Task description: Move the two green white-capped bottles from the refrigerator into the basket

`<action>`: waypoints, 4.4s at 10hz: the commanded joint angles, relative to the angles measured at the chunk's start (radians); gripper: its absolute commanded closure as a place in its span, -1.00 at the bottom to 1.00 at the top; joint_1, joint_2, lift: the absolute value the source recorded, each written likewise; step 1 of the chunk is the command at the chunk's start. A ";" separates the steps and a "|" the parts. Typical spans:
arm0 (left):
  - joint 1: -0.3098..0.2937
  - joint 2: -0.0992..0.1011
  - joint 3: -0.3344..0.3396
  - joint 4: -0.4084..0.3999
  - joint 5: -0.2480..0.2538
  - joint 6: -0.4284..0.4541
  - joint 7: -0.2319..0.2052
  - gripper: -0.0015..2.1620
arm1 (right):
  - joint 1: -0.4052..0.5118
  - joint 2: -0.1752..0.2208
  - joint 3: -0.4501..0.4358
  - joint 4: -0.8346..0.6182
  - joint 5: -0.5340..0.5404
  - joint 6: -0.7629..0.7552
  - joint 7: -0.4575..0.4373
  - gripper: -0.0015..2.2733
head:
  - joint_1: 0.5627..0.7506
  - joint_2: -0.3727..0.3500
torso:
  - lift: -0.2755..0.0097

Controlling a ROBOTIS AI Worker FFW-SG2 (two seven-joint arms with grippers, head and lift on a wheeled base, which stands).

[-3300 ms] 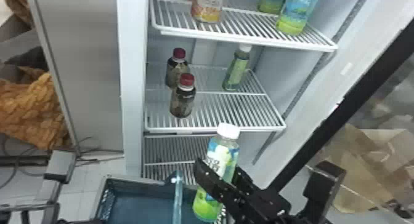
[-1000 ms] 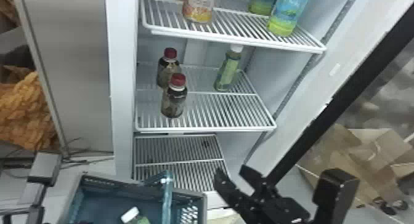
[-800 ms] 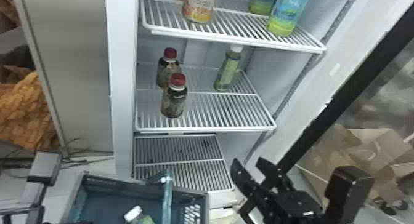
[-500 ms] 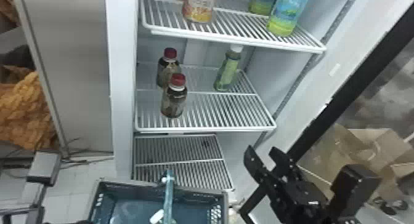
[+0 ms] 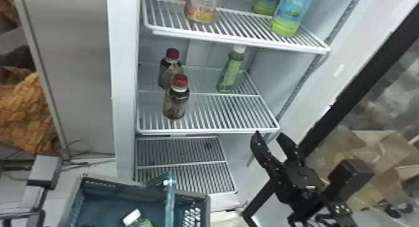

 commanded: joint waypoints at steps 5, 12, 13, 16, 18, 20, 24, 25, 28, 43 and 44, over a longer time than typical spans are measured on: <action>-0.007 -0.001 -0.008 0.000 0.000 -0.002 0.000 0.07 | -0.241 -0.028 0.006 0.312 0.042 -0.149 0.070 -0.74 | 0.41 -0.94 | -0.92; -0.020 -0.001 -0.014 0.000 0.002 -0.005 0.001 0.07 | -0.496 -0.043 0.081 0.614 0.057 -0.272 0.070 -0.88 | 0.41 -0.94 | -0.92; -0.020 -0.001 -0.016 0.000 0.002 -0.005 0.001 0.07 | -0.528 -0.045 0.083 0.646 0.067 -0.282 0.070 -0.89 | 0.41 -0.94 | -0.92; -0.022 -0.001 -0.016 0.005 0.002 -0.010 0.001 0.07 | -0.614 -0.056 0.089 0.730 0.081 -0.301 0.062 -0.89 | 0.41 -0.94 | -0.92; -0.022 -0.001 -0.016 0.007 0.004 -0.010 0.001 0.07 | -0.671 -0.066 0.111 0.786 0.079 -0.301 0.059 -0.90 | 0.41 -0.94 | -0.92; -0.024 -0.001 -0.020 0.007 0.006 -0.010 0.001 0.07 | -0.722 -0.066 0.127 0.845 0.079 -0.313 0.055 -0.90 | 0.41 -0.94 | -0.92; -0.029 -0.001 -0.024 0.007 0.008 -0.010 0.001 0.07 | -0.793 -0.066 0.159 0.899 0.115 -0.326 0.001 -0.90 | 0.41 -0.94 | -0.92; -0.029 -0.001 -0.026 0.007 0.010 -0.010 0.001 0.07 | -0.818 -0.066 0.161 0.916 0.125 -0.326 -0.013 -0.90 | 0.41 -0.94 | -0.92; -0.032 -0.001 -0.024 0.007 0.008 -0.010 0.001 0.07 | -0.877 -0.071 0.159 0.973 0.133 -0.323 -0.030 -0.91 | 0.41 -0.94 | -0.92; -0.059 -0.004 -0.040 0.027 0.020 -0.024 0.001 0.07 | -1.112 -0.105 0.227 1.260 0.131 -0.225 -0.096 -0.55 | 0.41 -0.94 | -0.92; -0.059 -0.004 -0.044 0.027 0.020 -0.024 0.001 0.07 | -1.115 -0.103 0.227 1.257 0.129 -0.210 -0.097 -0.33 | 0.41 -0.94 | -0.92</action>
